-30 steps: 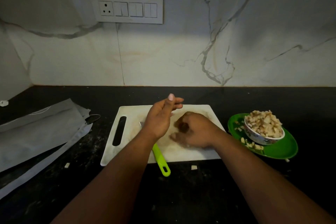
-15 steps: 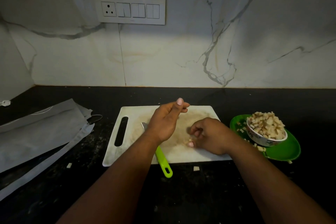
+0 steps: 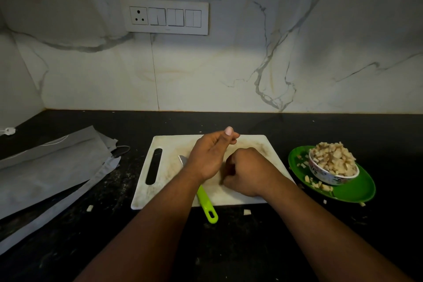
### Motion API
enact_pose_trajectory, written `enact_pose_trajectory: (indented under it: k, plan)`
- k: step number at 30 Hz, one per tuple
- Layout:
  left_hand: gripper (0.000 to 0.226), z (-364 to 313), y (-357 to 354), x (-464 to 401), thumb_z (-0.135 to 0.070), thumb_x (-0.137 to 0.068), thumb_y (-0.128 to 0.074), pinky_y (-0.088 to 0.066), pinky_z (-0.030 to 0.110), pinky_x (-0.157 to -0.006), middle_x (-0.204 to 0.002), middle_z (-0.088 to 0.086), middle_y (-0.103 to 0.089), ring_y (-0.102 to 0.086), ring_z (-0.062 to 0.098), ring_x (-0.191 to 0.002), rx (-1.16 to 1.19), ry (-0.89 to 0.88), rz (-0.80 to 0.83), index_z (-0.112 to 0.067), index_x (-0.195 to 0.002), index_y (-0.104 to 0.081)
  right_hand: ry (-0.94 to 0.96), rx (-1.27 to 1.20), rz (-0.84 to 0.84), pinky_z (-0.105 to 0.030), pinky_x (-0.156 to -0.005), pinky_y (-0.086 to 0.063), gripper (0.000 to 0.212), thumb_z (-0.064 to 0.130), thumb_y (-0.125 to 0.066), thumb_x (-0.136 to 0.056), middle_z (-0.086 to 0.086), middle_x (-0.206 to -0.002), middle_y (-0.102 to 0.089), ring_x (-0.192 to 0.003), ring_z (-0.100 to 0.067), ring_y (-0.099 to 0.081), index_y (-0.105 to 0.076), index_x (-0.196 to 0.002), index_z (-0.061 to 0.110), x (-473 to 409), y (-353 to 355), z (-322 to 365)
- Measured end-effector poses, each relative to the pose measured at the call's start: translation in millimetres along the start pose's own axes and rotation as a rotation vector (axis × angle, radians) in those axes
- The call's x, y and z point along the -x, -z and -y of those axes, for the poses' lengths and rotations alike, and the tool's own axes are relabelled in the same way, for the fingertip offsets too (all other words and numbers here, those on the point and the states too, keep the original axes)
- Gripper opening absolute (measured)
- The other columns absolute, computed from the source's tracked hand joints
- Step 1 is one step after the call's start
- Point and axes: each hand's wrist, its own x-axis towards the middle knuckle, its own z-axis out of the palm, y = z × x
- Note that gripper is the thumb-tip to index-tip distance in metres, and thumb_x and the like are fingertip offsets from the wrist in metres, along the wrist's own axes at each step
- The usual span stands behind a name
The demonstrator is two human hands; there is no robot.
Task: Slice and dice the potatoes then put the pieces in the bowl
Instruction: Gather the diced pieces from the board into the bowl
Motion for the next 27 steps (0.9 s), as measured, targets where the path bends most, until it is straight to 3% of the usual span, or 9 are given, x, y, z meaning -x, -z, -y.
enact_pose_trajectory:
  k: [10, 15, 18, 22, 27]
  plan:
    - [0.063, 0, -1, -1, -0.068, -0.099, -0.042, -0.047, 0.023, -0.099, -0.111, -0.007, -0.078, -0.069, 0.0, -0.109, -0.017, -0.049, -0.002, -0.02, -0.119, -0.077, -0.073, 0.089, 0.025, -0.035, -0.069, -0.055, 0.017, 0.032, -0.069, -0.08, -0.001, -0.072, -0.066, -0.072, -0.017, -0.062, -0.069, -0.071, 0.018, -1, 5, 14]
    - [0.06, -10, -6, 3, -0.063, -0.096, -0.04, -0.046, 0.027, -0.093, -0.111, -0.005, -0.078, -0.069, -0.001, -0.109, 0.042, -0.023, -0.02, -0.02, -0.115, -0.078, -0.11, -0.048, 0.062, -0.032, -0.067, -0.056, 0.018, 0.031, -0.079, -0.074, -0.002, -0.071, -0.071, -0.07, -0.016, -0.066, -0.073, -0.071, 0.014, -1, 14, 14]
    - [0.057, -30, -26, 12, -0.066, -0.092, -0.04, -0.049, 0.029, -0.094, -0.107, -0.007, -0.078, -0.068, -0.006, -0.103, 0.061, -0.026, -0.031, -0.026, -0.11, -0.077, -0.192, -0.222, 0.12, -0.029, -0.064, -0.054, 0.009, 0.022, -0.081, -0.072, 0.002, -0.065, -0.072, -0.063, -0.013, -0.067, -0.076, -0.069, 0.016, 10, 41, -7]
    - [0.053, -59, -52, 12, -0.062, -0.096, -0.04, -0.049, 0.023, -0.093, -0.106, -0.012, -0.076, -0.066, -0.013, -0.099, 0.066, -0.038, 0.12, -0.026, -0.112, -0.075, -0.285, -0.251, -0.014, -0.031, -0.071, -0.059, 0.007, 0.01, -0.076, -0.073, 0.003, -0.065, -0.073, -0.063, -0.009, -0.068, -0.079, -0.077, 0.015, 28, 99, -47]
    - [0.043, -71, -80, 8, -0.062, -0.102, -0.044, -0.046, 0.041, -0.109, -0.113, -0.011, -0.077, -0.063, 0.0, -0.118, 0.037, -0.004, 0.175, -0.034, -0.115, -0.074, -0.479, -0.133, -0.19, -0.023, -0.059, -0.055, 0.007, 0.013, -0.077, -0.08, -0.001, -0.07, -0.072, -0.06, -0.011, -0.067, -0.075, -0.087, 0.011, 50, 165, -112]
